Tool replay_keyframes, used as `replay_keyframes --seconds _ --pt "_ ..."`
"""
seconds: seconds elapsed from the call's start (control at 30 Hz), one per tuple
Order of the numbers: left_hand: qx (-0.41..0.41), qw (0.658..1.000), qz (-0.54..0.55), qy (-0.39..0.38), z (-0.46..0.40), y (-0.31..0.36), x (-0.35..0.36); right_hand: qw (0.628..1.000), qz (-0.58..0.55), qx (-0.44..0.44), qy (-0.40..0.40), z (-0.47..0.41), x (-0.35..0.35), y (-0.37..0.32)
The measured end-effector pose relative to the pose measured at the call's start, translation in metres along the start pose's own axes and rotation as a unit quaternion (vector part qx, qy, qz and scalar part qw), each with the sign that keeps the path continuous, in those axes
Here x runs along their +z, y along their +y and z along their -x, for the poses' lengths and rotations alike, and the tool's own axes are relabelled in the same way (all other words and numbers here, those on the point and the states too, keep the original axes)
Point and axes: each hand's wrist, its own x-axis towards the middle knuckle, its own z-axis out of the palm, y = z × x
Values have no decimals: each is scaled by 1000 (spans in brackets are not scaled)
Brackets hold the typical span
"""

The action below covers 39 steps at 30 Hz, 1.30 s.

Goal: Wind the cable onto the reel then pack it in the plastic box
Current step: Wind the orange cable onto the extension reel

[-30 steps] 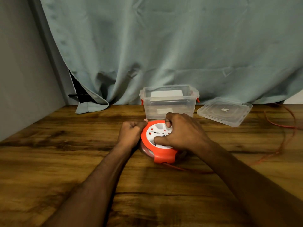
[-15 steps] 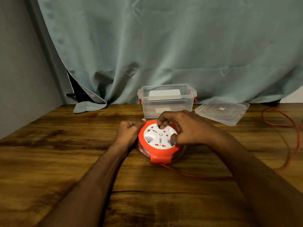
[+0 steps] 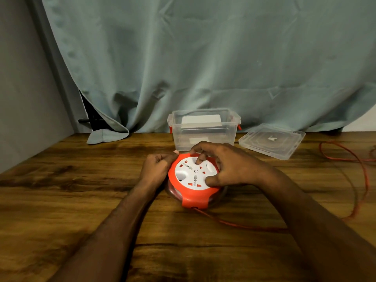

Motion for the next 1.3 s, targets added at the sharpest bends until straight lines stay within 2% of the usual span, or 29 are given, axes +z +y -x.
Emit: replay_keyframes --seconds 0.2,0.67,0.87,1.07,1.3 --pt "15 999 -5 -45 4 3 -1 1000 -16 -6 13 2 0 2" --pt "-12 999 -5 -48 3 4 2 1000 -5 -3 -5 1 -2 0" --pt "-18 999 28 -25 3 7 5 999 13 21 24 3 -2 -4" --pt "-11 999 42 -12 8 10 5 992 100 44 68 -3 12 -12" --pt "-15 999 45 -23 9 11 3 991 93 10 98 -10 25 -21"
